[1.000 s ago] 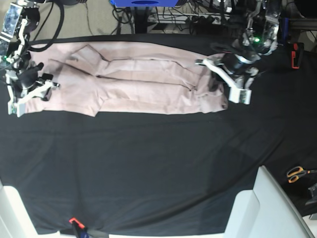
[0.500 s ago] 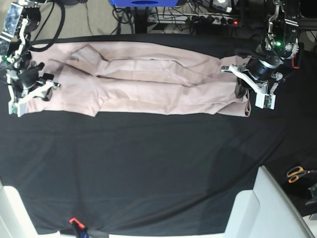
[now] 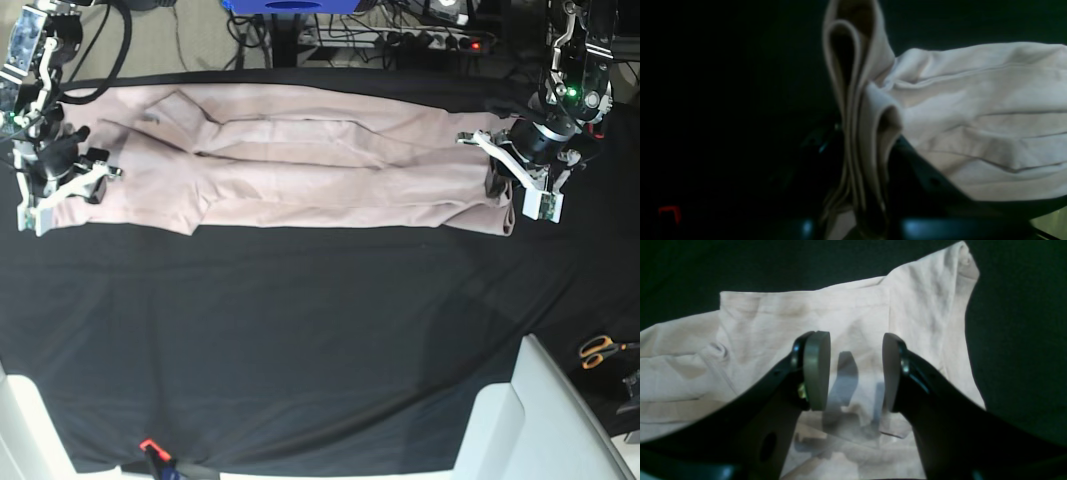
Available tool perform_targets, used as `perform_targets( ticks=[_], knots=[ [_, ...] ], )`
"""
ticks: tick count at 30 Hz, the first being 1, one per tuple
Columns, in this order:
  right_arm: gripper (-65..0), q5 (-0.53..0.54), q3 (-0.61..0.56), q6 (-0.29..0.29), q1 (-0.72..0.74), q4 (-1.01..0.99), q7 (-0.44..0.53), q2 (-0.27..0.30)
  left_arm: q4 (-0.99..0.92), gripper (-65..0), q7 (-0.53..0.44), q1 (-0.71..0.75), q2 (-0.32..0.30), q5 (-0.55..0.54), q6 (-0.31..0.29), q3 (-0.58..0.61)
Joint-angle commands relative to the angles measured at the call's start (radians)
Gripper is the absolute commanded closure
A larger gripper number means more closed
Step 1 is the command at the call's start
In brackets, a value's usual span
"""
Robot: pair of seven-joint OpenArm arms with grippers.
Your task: Fold the T-shirt properly
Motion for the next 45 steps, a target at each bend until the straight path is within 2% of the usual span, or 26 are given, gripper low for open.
perform_targets(
  ticks=[1,6,10,13,17,21,28,34,45],
  knots=[
    [-23.6,0.006,0.001,0.004,0.005,0.017,0.020,0.010,0.009,0.0,-0.021,0.007,-0.013,0.002,0.006,-0.015],
    [-23.6,0.006,0.001,0.004,0.005,0.017,0.020,0.010,0.015,0.0,-0.021,0.036,-0.011,-0.001,0.006,-0.071],
    [-23.6,0.006,0.001,0.004,0.005,0.017,0.020,0.010,0.040,0.0,-0.021,0.045,-0.002,-0.004,0.006,-0.067],
    [-23.6,0.006,0.001,0.004,0.005,0.016,0.018,0.010,0.054,0.0,-0.012,0.039,0.040,0.000,0.006,-0.067],
    [-23.6,0.005,0.001,0.004,0.006,0.016,-0.016,0.010,0.074,0.0,0.097,-0.004,0.095,-0.003,0.006,-0.067],
    [-23.6,0.005,0.001,0.004,0.006,0.022,-0.020,0.010,0.095,0.0,0.136,-0.024,0.150,-0.004,0.006,-0.065],
    [-23.6,0.005,0.001,0.004,0.006,0.016,-0.020,0.018,0.100,0.0,0.136,-0.036,0.191,0.000,0.006,0.061],
    [-23.6,0.003,0.001,0.004,0.008,0.016,-0.020,0.018,0.101,0.0,0.137,-0.039,0.245,0.002,0.006,0.078],
    [-23.6,0.003,0.001,0.004,0.010,0.016,-0.020,0.020,0.092,0.0,0.137,-0.098,0.273,0.003,0.008,0.216]
  ],
)
